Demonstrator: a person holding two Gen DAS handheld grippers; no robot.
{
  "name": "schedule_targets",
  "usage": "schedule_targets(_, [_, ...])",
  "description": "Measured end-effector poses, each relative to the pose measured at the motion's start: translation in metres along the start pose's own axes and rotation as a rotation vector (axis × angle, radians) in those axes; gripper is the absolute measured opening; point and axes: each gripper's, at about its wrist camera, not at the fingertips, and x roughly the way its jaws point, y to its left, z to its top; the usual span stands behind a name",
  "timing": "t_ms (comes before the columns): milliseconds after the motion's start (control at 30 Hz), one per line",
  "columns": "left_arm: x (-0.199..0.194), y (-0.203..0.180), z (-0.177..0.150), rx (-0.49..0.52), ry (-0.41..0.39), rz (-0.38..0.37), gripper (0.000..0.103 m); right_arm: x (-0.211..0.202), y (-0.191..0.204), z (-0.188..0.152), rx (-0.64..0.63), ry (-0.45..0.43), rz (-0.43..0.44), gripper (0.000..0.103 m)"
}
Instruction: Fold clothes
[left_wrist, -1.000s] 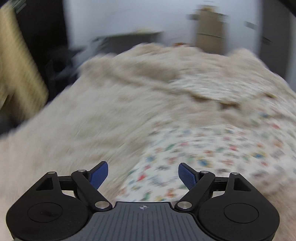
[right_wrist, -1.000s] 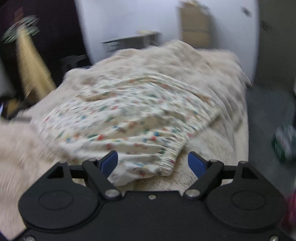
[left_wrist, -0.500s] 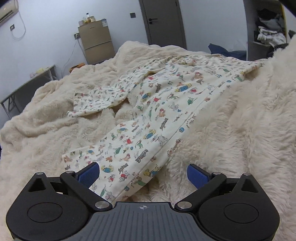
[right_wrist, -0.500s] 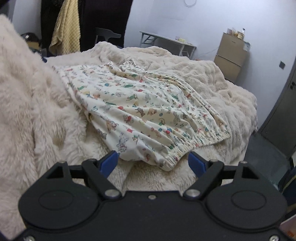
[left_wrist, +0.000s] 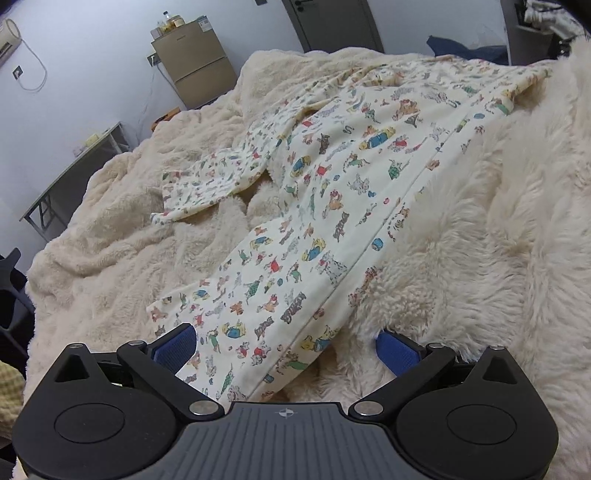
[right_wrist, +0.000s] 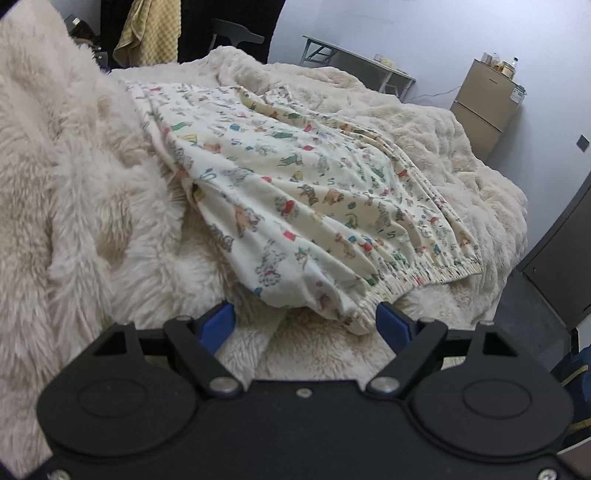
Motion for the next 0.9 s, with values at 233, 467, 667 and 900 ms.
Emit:
schedule_targets(233, [0.004, -0.002, -0.001, 0.013, -0.022, -0.019, 0.103, 0.003, -0.003, -0.001, 0.029, 0.007, 0.039, 0.082])
schedule_targets(467, [0.003, -0.003, -0.004, 0.055, -0.073, -0.032, 0.103, 0.006, -0.006, -0.004, 0.027, -0.002, 0.078, 0.082])
schedule_targets(667, [0.005, -0.012, -0.001, 0.084, -0.061, -0.02, 0.103, 0.008, -0.002, -0.004, 0.003, 0.007, 0.081, 0.083])
schedule_targets(900, [0.009, -0.009, 0.0, 0.059, -0.014, -0.036, 0.103, 0.014, 0.001, -0.005, 0.001, 0.03, 0.092, 0.083])
